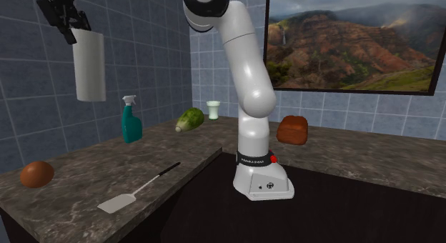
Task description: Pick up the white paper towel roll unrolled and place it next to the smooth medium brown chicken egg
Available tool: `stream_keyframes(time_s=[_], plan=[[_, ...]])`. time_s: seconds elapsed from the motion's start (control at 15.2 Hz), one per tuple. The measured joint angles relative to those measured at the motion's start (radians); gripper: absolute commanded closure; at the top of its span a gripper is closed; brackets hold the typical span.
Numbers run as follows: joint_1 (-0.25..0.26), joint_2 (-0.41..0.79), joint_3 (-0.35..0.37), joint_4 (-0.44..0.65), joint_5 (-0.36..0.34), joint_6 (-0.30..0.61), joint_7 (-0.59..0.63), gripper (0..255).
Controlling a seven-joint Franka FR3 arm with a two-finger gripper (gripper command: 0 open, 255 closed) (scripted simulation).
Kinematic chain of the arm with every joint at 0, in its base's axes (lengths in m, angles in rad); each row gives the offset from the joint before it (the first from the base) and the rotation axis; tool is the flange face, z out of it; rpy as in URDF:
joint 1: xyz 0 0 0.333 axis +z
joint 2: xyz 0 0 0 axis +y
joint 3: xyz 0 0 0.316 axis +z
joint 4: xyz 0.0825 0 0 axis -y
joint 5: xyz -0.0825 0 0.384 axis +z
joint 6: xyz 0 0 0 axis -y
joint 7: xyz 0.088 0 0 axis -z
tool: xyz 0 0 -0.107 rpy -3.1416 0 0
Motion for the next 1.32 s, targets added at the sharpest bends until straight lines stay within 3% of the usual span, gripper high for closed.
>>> stream_keyframes(time_s=[0.53,1.32], plan=[[-0.022,-0.081,-0.003,-0.234,0.022,0.154,0.003,255],[-0.034,-0.134,-0.005,-0.472,0.036,0.340,0.012,255]])
